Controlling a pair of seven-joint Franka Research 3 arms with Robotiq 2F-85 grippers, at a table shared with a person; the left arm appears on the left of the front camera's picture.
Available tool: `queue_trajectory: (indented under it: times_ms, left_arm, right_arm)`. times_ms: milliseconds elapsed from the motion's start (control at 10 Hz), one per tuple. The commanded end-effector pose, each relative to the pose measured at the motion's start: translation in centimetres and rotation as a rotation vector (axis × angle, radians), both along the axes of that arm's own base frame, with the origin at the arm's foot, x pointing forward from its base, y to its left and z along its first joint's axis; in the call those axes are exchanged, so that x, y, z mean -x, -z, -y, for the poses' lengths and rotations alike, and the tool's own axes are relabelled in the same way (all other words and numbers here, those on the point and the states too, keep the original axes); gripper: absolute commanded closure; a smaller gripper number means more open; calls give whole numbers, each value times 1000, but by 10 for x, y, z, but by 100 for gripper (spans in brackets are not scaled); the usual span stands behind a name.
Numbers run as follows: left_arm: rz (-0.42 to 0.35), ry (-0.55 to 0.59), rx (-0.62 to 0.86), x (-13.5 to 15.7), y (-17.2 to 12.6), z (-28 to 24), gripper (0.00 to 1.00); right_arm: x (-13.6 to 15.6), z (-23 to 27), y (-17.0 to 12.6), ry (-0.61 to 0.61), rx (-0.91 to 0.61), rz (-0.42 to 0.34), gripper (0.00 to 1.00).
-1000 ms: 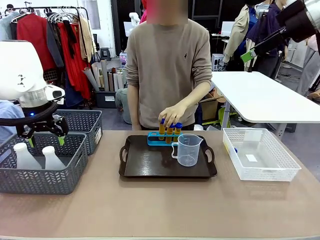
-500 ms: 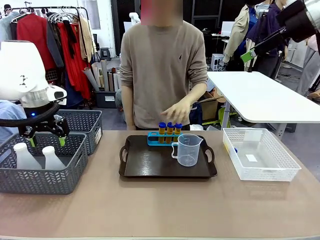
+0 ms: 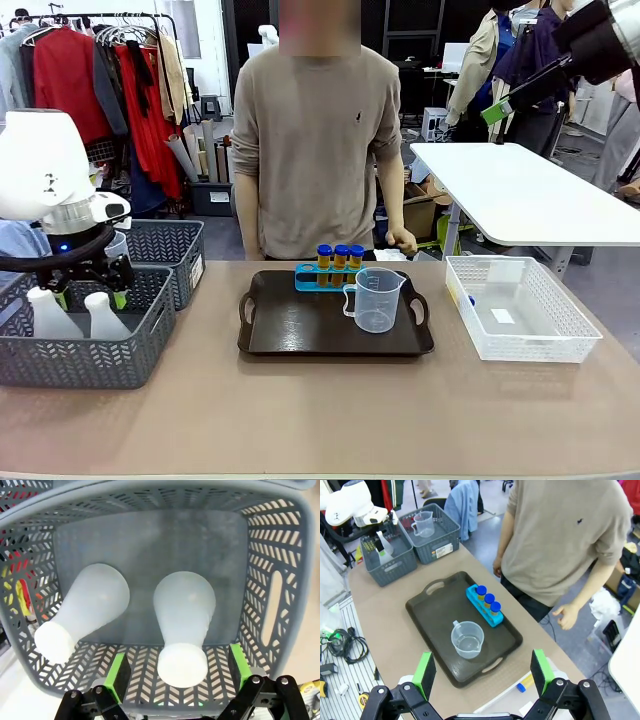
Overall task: Prepare the laboratory tools.
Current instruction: Pick up one Small flask and place it on the Handle tray.
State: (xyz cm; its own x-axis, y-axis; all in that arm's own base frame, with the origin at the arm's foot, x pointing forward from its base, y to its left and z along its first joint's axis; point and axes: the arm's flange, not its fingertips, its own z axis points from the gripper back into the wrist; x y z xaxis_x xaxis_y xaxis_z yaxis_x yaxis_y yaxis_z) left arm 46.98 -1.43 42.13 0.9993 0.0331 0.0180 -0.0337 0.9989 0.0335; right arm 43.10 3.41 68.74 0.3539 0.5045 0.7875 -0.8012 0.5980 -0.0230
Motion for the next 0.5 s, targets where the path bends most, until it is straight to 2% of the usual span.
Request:
queue_trajectory:
  times_ms: [0,100,400]
  left_arm:
    - [31,-9,26,-2,4,-8,0]
    - [25,-4,28,-4,6,-7,3]
    - [16,-14,31,-5,7,-7,63]
  right_arm:
    - [0,-1,1,-6,-12,5,0]
    - [0,-1,1,-6,-12,5,0]
    - [0,-1,1,-6,-12,5,0]
